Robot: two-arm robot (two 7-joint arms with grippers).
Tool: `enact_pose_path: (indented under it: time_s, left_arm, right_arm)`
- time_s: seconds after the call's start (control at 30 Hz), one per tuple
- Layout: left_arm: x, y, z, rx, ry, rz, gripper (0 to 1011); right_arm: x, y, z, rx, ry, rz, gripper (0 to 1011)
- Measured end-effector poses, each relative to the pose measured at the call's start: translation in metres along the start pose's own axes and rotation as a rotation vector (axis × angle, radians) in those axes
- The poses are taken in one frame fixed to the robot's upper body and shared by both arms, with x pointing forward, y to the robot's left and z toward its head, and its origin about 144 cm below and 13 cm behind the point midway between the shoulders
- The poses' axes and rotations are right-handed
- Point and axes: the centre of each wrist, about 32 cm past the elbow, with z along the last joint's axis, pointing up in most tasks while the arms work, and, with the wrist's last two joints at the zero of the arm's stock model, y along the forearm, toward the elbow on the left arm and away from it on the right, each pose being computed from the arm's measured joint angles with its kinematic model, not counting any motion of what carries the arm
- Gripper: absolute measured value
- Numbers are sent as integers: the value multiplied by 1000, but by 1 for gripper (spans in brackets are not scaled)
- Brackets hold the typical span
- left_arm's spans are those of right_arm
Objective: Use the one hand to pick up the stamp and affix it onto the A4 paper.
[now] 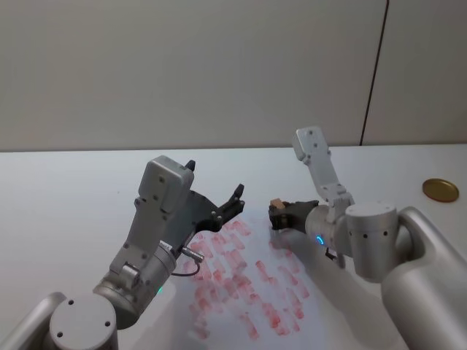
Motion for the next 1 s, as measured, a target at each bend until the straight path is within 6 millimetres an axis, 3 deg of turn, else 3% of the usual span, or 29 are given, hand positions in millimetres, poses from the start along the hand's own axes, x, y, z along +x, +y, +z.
enact_pose_path:
  time_s: [0.27, 0.6, 1.0]
  left_arm:
    - [0, 0, 0, 0, 0, 0, 993]
    - [0, 0, 0, 0, 0, 0, 993]
    - [0, 0, 0, 0, 0, 0, 993]
  right_arm:
    - [-1, -14, 12, 99, -20, -6, 219]
    - [5, -45, 27, 251, -26, -68, 219]
    - [18, -74, 20, 263, 26, -146, 219]
